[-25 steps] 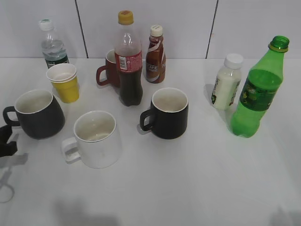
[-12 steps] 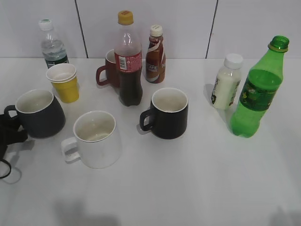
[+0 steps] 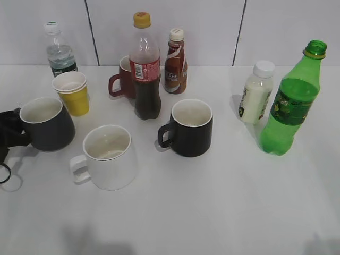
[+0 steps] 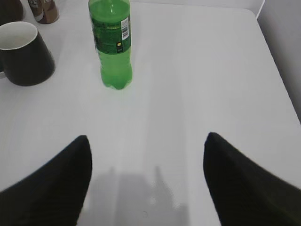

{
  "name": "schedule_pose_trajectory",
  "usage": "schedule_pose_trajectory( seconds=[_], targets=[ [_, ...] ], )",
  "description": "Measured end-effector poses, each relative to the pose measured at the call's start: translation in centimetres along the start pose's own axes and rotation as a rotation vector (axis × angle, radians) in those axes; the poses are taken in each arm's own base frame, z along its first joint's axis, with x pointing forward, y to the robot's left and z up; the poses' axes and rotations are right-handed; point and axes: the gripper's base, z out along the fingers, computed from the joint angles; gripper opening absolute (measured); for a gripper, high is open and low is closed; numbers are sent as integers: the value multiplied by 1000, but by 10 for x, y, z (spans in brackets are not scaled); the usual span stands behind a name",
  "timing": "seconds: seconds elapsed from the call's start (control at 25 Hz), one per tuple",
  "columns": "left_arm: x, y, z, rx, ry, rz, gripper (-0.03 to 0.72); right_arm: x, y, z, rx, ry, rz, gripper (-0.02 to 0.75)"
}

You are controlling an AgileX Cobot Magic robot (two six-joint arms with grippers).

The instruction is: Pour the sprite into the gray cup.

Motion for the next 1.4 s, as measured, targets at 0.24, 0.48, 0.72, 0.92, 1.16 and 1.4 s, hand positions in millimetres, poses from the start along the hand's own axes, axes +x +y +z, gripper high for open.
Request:
schedule_pose_trajectory(
  seconds=[0.24, 0.48, 0.72, 0.92, 1.16, 1.4],
  targets=[
    [2, 2, 16, 22, -14, 15, 170, 0, 0, 0, 0, 0, 0, 554],
    [4, 2, 19, 30, -11, 16, 55, 0, 0, 0, 0, 0, 0, 554],
    [6, 0, 12, 29, -7, 16, 55, 0, 0, 0, 0, 0, 0, 554],
    [-3, -5, -13, 13, 2, 16, 55, -7, 6, -1, -66, -28, 32, 534],
    [-31, -8, -42, -19, -84, 33, 55, -68, 3, 43, -57, -299, 61, 510],
    [-50, -13, -63, -13, -138, 63, 55, -77, -4, 136, 9, -310, 102, 507]
  ],
)
